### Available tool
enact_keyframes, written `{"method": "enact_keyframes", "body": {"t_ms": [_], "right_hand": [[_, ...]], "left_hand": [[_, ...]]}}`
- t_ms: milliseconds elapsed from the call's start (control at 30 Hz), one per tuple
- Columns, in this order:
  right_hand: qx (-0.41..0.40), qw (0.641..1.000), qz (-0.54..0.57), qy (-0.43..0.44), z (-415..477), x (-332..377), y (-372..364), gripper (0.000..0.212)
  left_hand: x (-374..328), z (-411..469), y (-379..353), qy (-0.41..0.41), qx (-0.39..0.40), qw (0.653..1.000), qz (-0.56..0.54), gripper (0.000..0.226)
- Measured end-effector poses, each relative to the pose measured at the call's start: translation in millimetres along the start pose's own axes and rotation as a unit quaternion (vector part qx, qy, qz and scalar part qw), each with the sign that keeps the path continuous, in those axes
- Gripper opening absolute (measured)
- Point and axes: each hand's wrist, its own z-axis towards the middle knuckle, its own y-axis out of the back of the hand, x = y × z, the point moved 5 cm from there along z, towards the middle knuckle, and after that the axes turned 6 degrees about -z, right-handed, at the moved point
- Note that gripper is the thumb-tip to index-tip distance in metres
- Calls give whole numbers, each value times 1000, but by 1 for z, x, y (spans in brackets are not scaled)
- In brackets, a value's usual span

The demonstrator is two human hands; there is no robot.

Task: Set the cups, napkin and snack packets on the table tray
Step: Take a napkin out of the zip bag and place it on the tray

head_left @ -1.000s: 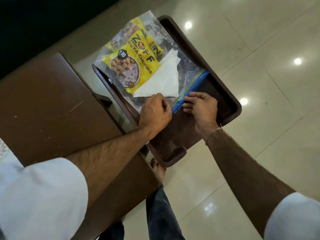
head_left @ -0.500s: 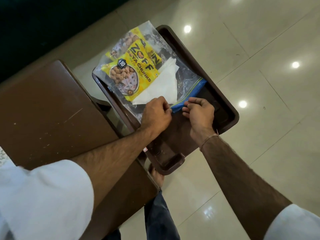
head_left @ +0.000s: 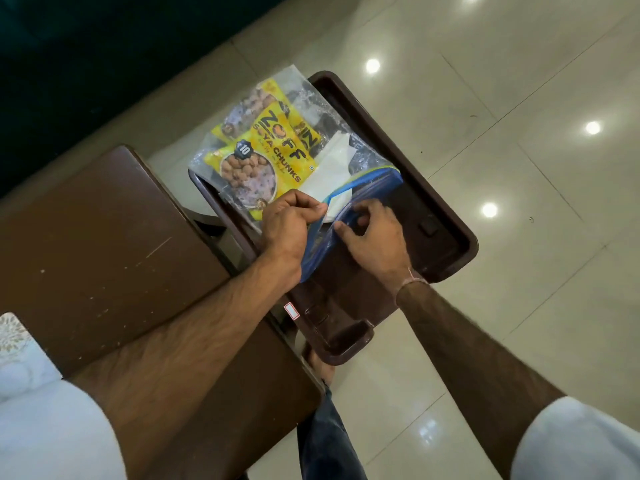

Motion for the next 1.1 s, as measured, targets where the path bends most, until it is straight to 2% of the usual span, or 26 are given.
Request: {"method": "enact_keyframes", "body": {"t_ms": [67, 133, 233, 300, 367, 433, 500, 567, 633, 667, 733, 767, 867, 967, 1033, 1100], "right_hand": [[10, 997, 68, -39, 0, -1, -3, 48], [-1, 990, 124, -69, -1, 0, -6, 44], [-36, 995, 31, -93, -3, -3, -2, 29], [-43, 991, -47, -115, -6, -6, 4, 17], [-75, 991, -25, -108, -5, -3, 10, 12], [-97, 992, 44, -61, 4, 10, 12, 25], [-69, 996, 40, -46, 17, 18, 6, 48], [-27, 991, 28, -124, 29, 15, -1, 59], [8, 975, 81, -206, 43, 12, -8, 65], [30, 974, 72, -214, 48, 15, -10, 66], [85, 976, 29, -199, 59, 18, -14, 66], [80, 976, 43, -199, 61, 19, -12, 64], [45, 985, 63, -154, 69, 24, -4, 36], [88, 968, 191, -138, 57, 33, -7, 20], [51, 947, 276, -159, 52, 24, -4, 6], [46, 925, 338, -170, 39, 16, 4, 27]], "left_hand": [[-4, -5, -3, -3, 20, 1000, 13, 24], [-9, -8, -4, -32, 11, 999, 20, 24], [-20, -12, 1, -113, -51, 990, 70, 22], [-25, -17, 0, -143, -59, 984, 93, 17], [-26, -23, -5, -154, -35, 981, 110, 12], [-23, -26, -8, -151, -15, 981, 123, 11], [-20, -27, -10, -151, -1, 980, 128, 10], [-19, -28, -11, -172, 12, 974, 146, 11], [-20, -27, -12, -194, 24, 964, 178, 24], [-21, -26, -12, -196, 31, 962, 185, 29], [-22, -22, -12, -183, 47, 966, 176, 30], [-21, -19, -11, -175, 55, 968, 168, 29], [-21, -15, -10, -166, 79, 971, 153, 30], [-21, -14, -10, -167, 87, 972, 138, 29], [-20, -15, -10, -161, 89, 975, 126, 26], [-18, -14, -8, -153, 80, 978, 114, 19]]}}
